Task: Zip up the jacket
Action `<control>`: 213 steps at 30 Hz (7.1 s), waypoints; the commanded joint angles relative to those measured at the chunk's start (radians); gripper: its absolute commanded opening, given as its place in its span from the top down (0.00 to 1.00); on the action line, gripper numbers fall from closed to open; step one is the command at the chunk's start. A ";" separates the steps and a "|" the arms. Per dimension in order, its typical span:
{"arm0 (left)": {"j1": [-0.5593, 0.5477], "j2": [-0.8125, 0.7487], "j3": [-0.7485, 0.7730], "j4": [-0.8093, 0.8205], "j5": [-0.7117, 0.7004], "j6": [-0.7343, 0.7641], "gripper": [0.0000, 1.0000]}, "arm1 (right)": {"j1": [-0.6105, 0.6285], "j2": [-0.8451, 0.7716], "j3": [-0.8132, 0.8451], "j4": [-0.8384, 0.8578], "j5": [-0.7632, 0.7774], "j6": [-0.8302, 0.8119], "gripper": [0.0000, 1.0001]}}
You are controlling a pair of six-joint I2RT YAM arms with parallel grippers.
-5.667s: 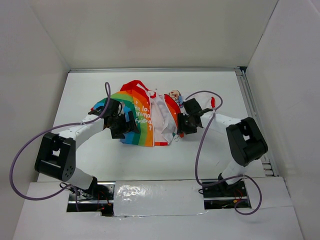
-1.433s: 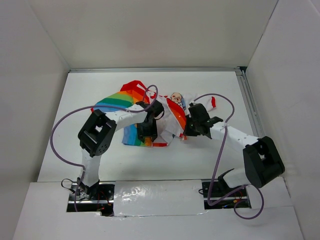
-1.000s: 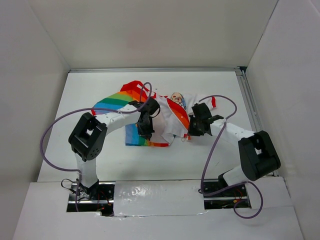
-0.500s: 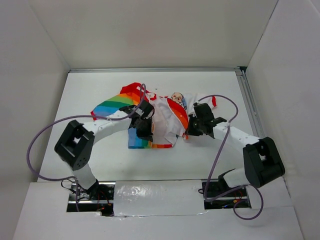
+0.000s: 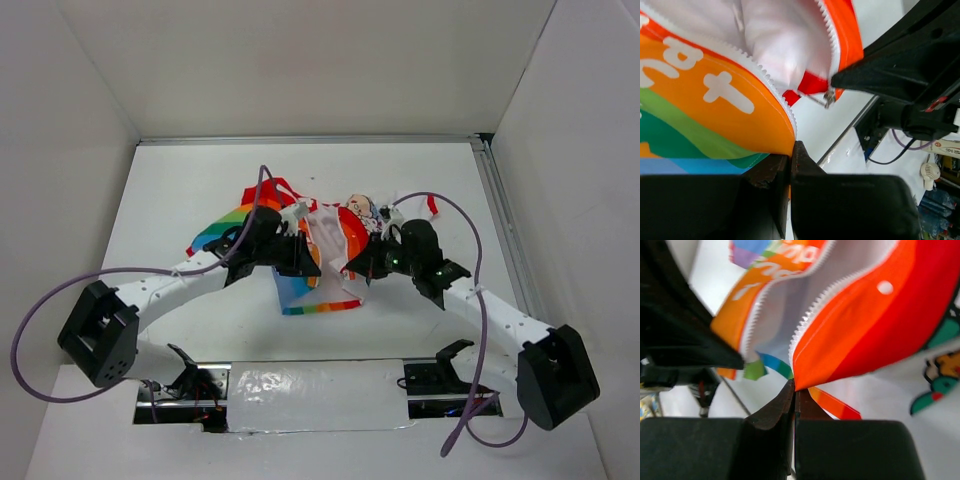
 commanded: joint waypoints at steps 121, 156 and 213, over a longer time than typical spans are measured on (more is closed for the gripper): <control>-0.104 -0.179 0.055 -0.053 -0.191 -0.160 1.00 | 0.109 -0.218 0.029 -0.104 0.210 0.103 1.00; -0.147 0.174 -0.014 -0.186 -0.128 -0.243 0.60 | 0.065 0.043 0.038 -0.180 0.455 0.155 1.00; -0.141 -0.317 -0.048 0.071 -0.253 -0.429 1.00 | 0.174 -0.284 -0.101 0.256 -0.024 0.275 1.00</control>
